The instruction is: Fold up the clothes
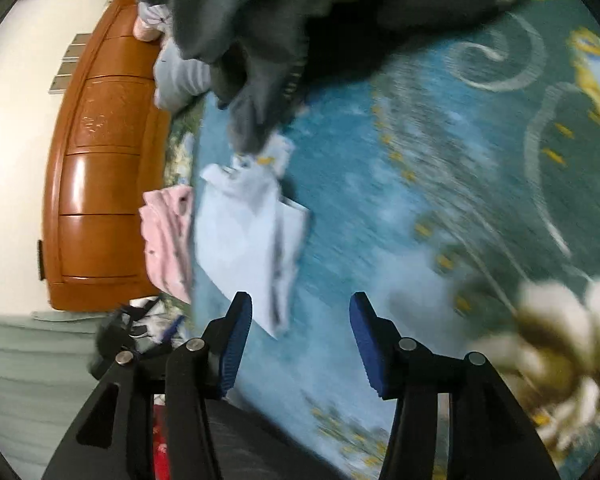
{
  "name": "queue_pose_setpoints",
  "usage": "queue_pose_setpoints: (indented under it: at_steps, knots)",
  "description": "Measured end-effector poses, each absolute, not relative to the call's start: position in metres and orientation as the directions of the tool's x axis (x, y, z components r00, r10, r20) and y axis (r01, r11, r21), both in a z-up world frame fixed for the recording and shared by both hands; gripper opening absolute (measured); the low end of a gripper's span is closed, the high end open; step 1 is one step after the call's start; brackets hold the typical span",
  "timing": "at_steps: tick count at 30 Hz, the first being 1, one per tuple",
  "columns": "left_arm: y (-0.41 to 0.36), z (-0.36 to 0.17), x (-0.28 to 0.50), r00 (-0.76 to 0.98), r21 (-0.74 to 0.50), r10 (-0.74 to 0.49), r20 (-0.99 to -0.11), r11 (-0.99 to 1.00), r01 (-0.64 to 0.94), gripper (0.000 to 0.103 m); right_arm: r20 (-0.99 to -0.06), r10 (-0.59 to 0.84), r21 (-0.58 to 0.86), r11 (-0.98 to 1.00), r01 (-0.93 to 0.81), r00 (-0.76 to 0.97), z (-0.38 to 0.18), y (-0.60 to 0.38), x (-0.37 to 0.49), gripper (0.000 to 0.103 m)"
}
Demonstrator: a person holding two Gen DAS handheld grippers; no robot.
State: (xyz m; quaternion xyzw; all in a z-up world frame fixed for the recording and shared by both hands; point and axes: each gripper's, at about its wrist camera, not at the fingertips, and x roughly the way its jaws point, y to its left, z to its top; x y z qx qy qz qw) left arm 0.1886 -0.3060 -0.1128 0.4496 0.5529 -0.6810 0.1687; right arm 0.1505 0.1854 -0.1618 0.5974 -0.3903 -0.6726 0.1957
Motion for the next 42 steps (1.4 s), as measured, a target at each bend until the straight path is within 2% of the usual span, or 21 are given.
queue_pose_setpoints:
  at_steps: [4, 6, 8, 11, 14, 24, 42]
  knots:
    - [-0.307, -0.087, 0.182, -0.570, -0.618, 0.243, -0.785, -0.380, 0.689, 0.064, -0.670, -0.702, 0.742, -0.623, -0.248, -0.243, -0.163, 0.198, 0.157, 0.058]
    - [-0.308, -0.078, 0.178, -0.579, -0.618, 0.230, -0.782, -0.404, 0.675, 0.068, -0.660, -0.703, 0.752, -0.618, -0.231, -0.266, -0.158, 0.196, 0.152, 0.068]
    - [-0.309, -0.075, 0.177, -0.582, -0.609, 0.207, -0.786, -0.416, 0.675, 0.071, -0.647, -0.709, 0.762, -0.615, -0.201, -0.280, -0.153, 0.183, 0.143, 0.068]
    - [-0.312, -0.099, 0.179, -0.589, -0.630, 0.226, -0.776, -0.333, 0.702, 0.071, -0.635, -0.725, 0.770, -0.620, -0.149, -0.266, -0.150, 0.151, 0.128, 0.068]
    - [-0.314, -0.128, 0.178, -0.557, -0.598, 0.219, -0.801, -0.312, 0.738, 0.071, -0.650, -0.724, 0.757, -0.643, -0.115, -0.231, -0.157, 0.124, 0.117, 0.068]
    - [-0.310, -0.187, 0.140, -0.554, -0.646, 0.334, -0.762, -0.343, 0.682, 0.071, -0.688, -0.710, 0.725, -0.662, -0.189, -0.152, -0.203, 0.094, 0.093, 0.068]
    - [-0.327, -0.211, 0.133, -0.617, -0.716, 0.376, -0.692, -0.246, 0.653, 0.070, -0.680, -0.701, 0.733, -0.648, -0.205, -0.214, -0.205, 0.074, 0.090, 0.070]
